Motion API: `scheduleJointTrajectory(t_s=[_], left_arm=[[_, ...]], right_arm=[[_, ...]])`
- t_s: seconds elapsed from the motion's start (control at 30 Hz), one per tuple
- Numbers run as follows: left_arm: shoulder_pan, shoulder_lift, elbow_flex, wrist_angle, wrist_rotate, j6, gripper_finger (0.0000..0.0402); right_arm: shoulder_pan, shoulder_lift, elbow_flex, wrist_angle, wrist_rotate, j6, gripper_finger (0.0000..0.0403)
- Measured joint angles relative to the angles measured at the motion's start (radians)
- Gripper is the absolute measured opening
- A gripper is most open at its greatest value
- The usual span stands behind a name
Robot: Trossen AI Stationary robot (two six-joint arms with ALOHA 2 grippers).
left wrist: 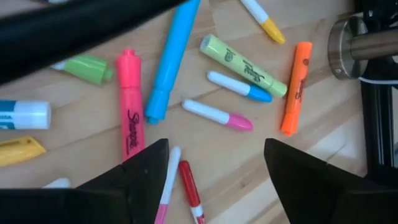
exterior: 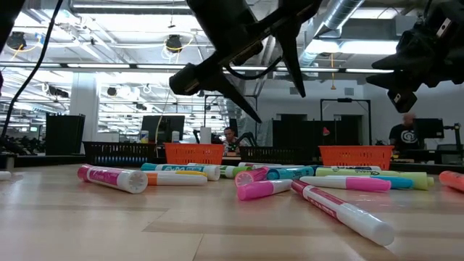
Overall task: Pick & Place Markers
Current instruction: Put the pink highlighter pen into the left black bin
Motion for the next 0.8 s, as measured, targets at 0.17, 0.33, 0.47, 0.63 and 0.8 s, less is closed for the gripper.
scheduleJointTrajectory(t_s=[0.17,0.33,0.47,0.63,0.8], left_arm=[[0.012,0.0,-0.032,-0.01,-0.002,0.016,0.0266],[0.026,0.0,-0.06,-0.011,-0.002,0.015,0.0265],[0.042,0.01,-0.07,-0.003,-0.006,0.014,0.0266],[0.044,0.033,-0.069,0.002,0.0,0.008,0.0265],[0.031,0.069,-0.063,0.011,0.005,0.002,0.0266]], right_arm=[[0.0,0.0,0.0,0.0,0.0,-0.002,0.0125],[0.0,0.0,0.0,0.0,0.002,-0.003,0.0125],[0.0,0.0,0.0,0.0,0.003,-0.003,0.0125],[0.0,0.0,0.0,0.005,0.003,-0.002,0.0125],[0.0,0.002,0.0,0.008,0.003,-0.001,0.0125]])
